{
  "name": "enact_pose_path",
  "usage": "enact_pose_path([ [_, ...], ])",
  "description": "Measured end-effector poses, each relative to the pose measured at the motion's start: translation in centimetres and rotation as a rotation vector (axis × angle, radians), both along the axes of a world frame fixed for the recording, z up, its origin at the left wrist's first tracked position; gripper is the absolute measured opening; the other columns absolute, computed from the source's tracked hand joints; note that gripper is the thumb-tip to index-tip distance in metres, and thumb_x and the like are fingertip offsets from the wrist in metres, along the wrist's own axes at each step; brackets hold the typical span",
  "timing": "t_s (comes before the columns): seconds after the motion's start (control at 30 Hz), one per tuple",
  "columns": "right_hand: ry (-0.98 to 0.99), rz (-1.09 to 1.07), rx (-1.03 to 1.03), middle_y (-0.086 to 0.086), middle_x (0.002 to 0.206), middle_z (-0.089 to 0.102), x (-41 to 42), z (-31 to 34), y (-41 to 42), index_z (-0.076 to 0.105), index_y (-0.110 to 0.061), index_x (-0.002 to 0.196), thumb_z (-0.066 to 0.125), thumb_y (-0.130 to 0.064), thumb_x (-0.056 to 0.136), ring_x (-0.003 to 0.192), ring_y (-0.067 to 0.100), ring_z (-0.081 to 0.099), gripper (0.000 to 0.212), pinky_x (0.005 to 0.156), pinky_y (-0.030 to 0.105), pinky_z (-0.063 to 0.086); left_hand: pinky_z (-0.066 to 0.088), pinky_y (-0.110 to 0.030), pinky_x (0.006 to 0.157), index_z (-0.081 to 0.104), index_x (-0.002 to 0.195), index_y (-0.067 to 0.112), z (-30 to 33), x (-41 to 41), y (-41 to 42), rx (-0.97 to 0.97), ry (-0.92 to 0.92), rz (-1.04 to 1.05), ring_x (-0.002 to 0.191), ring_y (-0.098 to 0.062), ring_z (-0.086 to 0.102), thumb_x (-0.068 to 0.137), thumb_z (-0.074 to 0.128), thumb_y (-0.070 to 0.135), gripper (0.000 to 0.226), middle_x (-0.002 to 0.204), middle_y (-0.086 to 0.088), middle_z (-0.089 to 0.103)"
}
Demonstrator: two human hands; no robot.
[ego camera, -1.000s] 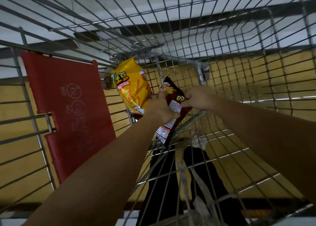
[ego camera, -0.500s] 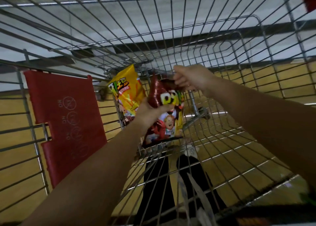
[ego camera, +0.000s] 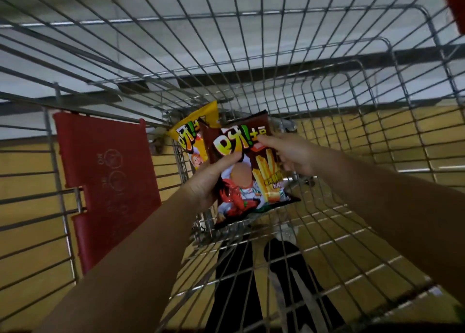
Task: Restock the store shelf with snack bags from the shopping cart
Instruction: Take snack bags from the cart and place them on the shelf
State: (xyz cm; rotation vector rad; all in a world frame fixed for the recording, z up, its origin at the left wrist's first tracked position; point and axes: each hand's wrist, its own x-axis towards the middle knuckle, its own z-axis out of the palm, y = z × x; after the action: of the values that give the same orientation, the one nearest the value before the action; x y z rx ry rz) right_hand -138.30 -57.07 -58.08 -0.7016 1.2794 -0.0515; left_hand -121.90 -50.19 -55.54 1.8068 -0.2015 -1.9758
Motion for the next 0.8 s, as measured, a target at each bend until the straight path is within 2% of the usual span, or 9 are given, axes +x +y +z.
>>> enact_pose_path([
  [0.1, 0.043, 0.028, -0.010, 0.012, 0.124, 0.057, 1.6, -0.7, -0.3, 0.048, -0.011, 0.131, 0.046, -0.048, 0.092, 0.099, 0.022, 0.060, 0.054, 0.077, 0.033, 0.051, 0.056, -0.024, 0.055, 0.061, 0.119, 0.013, 0.5, 2.1, 0.7, -0.015, -0.111, 0.101, 0.073, -0.016, 0.072, 0.081, 0.069, 0.019, 0.039, 0.093, -0.003, 0.074],
  [0.17, 0.102, 0.053, -0.066, 0.013, 0.130, 0.053, 3.1, -1.2, -0.6, 0.042, -0.012, 0.137, 0.043, -0.046, 0.095, 0.104, 0.023, 0.056, 0.054, 0.086, 0.034, 0.048, 0.055, -0.025, 0.057, 0.060, 0.118, 0.013, 1.2, 3.5, 0.8, -0.023, -0.208, 0.181, 0.074, -0.017, 0.071, 0.081, 0.071, 0.017, 0.039, 0.102, -0.007, 0.072],
  [0.3, 0.231, 0.177, -0.215, 0.011, 0.134, 0.049, 6.1, -2.5, -1.3, 0.039, -0.010, 0.139, 0.050, -0.024, 0.095, 0.110, 0.025, 0.053, 0.048, 0.076, 0.028, 0.046, 0.047, -0.027, 0.082, 0.027, 0.145, 0.011, 0.7, 6.2, 0.5, -0.074, -0.477, 0.292, 0.095, -0.015, 0.056, 0.079, 0.075, 0.024, 0.082, 0.121, 0.003, 0.053],
  [0.37, 0.256, 0.225, -0.215, 0.011, 0.133, 0.050, 7.4, -3.4, -1.3, 0.039, -0.007, 0.139, 0.057, -0.024, 0.091, 0.115, 0.027, 0.052, 0.053, 0.083, 0.031, 0.048, 0.045, -0.035, 0.094, 0.023, 0.145, 0.012, -0.1, 7.1, 0.4, -0.089, -0.581, 0.318, 0.111, -0.021, 0.053, 0.076, 0.078, 0.029, 0.090, 0.128, 0.000, 0.051],
  [0.43, 0.239, 0.235, -0.198, 0.010, 0.128, 0.054, 8.8, -4.3, -1.3, 0.046, -0.006, 0.133, 0.062, -0.028, 0.088, 0.115, 0.029, 0.054, 0.053, 0.097, 0.039, 0.046, 0.045, -0.037, 0.096, 0.029, 0.142, 0.013, -0.8, 7.5, 0.7, -0.104, -0.675, 0.309, 0.111, -0.022, 0.053, 0.077, 0.077, 0.029, 0.082, 0.123, -0.001, 0.053],
  [0.57, 0.201, 0.180, -0.211, 0.004, 0.136, 0.050, 11.1, -6.6, -1.0, 0.040, -0.019, 0.138, 0.072, -0.049, 0.072, 0.122, 0.026, 0.050, 0.080, 0.100, 0.039, 0.043, 0.047, -0.035, 0.092, 0.030, 0.138, 0.016, -1.7, 7.3, 1.4, -0.102, -0.747, 0.255, 0.098, -0.020, 0.057, 0.078, 0.076, 0.026, 0.077, 0.104, 0.003, 0.057],
  [0.7, 0.253, 0.176, -0.199, 0.006, 0.146, 0.038, 13.0, -8.0, -0.9, 0.032, -0.015, 0.142, 0.076, -0.056, 0.064, 0.132, 0.028, 0.040, 0.098, 0.106, 0.045, 0.038, 0.047, -0.036, 0.095, 0.028, 0.140, 0.017, -2.1, 7.5, 1.0, -0.095, -0.773, 0.240, 0.099, -0.019, 0.058, 0.080, 0.074, 0.026, 0.077, 0.101, 0.005, 0.056],
  [0.73, 0.267, 0.162, -0.197, 0.006, 0.142, 0.041, 13.2, -8.8, -1.0, 0.032, -0.009, 0.141, 0.077, -0.052, 0.065, 0.129, 0.026, 0.042, 0.098, 0.106, 0.044, 0.038, 0.048, -0.035, 0.093, 0.028, 0.140, 0.018, -1.9, 7.5, 0.8, -0.100, -0.779, 0.222, 0.097, -0.017, 0.058, 0.080, 0.074, 0.026, 0.077, 0.098, 0.007, 0.056],
  [0.8, 0.258, 0.153, -0.181, 0.000, 0.121, 0.054, 13.4, -9.0, -1.2, 0.044, 0.002, 0.124, 0.079, -0.038, 0.069, 0.111, 0.019, 0.053, 0.076, 0.098, 0.035, 0.044, 0.047, -0.031, 0.089, 0.027, 0.141, 0.018, -1.9, 7.6, 0.6, -0.112, -0.788, 0.179, 0.093, -0.014, 0.056, 0.080, 0.074, 0.026, 0.078, 0.099, 0.008, 0.055],
])
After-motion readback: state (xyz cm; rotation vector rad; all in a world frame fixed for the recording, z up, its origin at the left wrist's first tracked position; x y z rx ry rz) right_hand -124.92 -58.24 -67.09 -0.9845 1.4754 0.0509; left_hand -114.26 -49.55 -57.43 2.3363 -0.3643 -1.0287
